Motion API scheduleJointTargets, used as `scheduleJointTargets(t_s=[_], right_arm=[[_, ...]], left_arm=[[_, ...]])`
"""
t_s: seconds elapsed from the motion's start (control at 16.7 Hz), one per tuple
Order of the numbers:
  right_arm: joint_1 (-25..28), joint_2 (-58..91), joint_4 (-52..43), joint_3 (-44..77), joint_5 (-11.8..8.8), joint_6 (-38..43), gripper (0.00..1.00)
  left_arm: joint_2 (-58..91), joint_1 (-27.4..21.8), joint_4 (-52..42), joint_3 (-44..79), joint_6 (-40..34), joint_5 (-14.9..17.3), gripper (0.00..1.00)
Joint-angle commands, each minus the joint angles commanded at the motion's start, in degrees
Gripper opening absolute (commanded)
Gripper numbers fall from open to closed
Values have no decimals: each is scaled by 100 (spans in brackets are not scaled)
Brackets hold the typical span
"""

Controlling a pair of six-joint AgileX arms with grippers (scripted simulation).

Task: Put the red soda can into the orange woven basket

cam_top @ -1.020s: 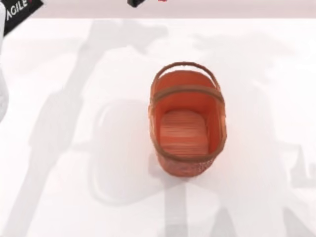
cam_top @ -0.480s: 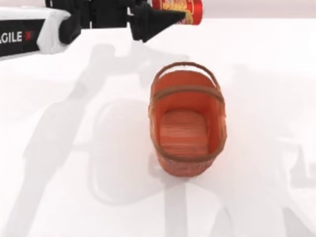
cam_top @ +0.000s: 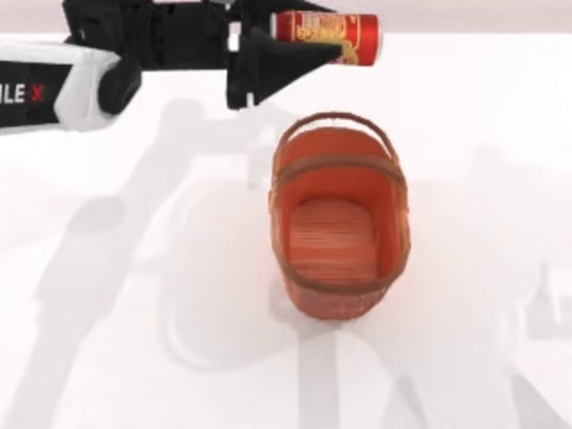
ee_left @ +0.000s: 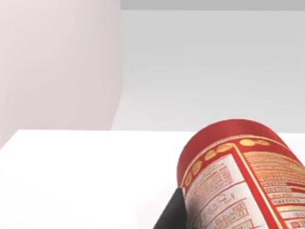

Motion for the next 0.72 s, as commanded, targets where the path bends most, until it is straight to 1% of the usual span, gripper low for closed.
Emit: scheduleJointTargets(t_s=[0.36,0.48,0.72], right_arm=[[0,0,0,0,0,0,100],[0,0,0,0,0,0,100],[0,0,0,0,0,0,100]], left_arm=[[106,41,80,-10,7,-7,0],[350,64,402,-109,-4,3,0],[991,123,1420,-416,-26,13,0]])
